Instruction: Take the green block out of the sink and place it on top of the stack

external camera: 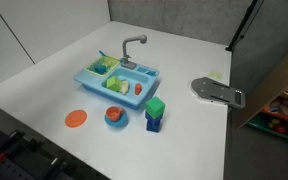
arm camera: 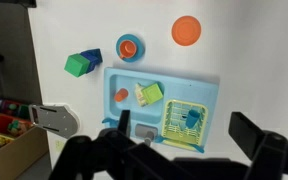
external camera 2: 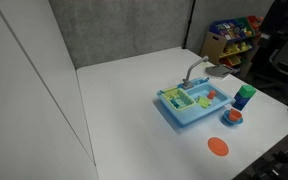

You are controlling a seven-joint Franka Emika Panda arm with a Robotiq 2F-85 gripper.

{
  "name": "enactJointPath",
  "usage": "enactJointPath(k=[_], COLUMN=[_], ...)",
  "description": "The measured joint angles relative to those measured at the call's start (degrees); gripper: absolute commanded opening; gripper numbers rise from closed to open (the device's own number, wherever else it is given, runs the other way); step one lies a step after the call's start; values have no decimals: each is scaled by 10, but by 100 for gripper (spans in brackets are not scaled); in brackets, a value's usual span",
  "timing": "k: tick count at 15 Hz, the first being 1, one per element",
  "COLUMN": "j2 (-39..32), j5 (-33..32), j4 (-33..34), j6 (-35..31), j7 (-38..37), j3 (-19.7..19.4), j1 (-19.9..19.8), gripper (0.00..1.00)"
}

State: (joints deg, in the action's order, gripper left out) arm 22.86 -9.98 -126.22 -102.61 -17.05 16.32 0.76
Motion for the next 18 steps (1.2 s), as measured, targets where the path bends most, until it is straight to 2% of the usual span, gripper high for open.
enactJointPath(k=[5, 11, 18], j2=[1, -10, -65], j5=[0, 0, 1], j4=[0, 4, 29], j6=[0, -3, -41], j7=[0, 0, 7], j3=[0, -12, -35], j1=[0, 18, 24], gripper=[100, 100, 100])
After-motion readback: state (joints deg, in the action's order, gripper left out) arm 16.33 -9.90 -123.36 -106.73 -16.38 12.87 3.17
